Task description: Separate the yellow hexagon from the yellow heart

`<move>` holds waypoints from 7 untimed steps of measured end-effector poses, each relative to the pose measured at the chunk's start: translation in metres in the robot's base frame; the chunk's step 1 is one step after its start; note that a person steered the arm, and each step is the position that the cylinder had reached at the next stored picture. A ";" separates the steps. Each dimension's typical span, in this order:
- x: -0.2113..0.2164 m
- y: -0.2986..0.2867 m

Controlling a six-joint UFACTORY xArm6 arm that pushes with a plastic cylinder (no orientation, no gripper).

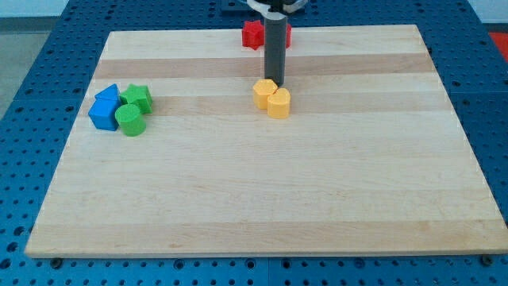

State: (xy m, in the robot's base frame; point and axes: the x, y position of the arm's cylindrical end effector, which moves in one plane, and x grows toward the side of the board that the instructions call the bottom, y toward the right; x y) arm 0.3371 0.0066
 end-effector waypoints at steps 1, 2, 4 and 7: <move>0.010 -0.031; 0.024 -0.032; 0.028 -0.047; 0.080 -0.084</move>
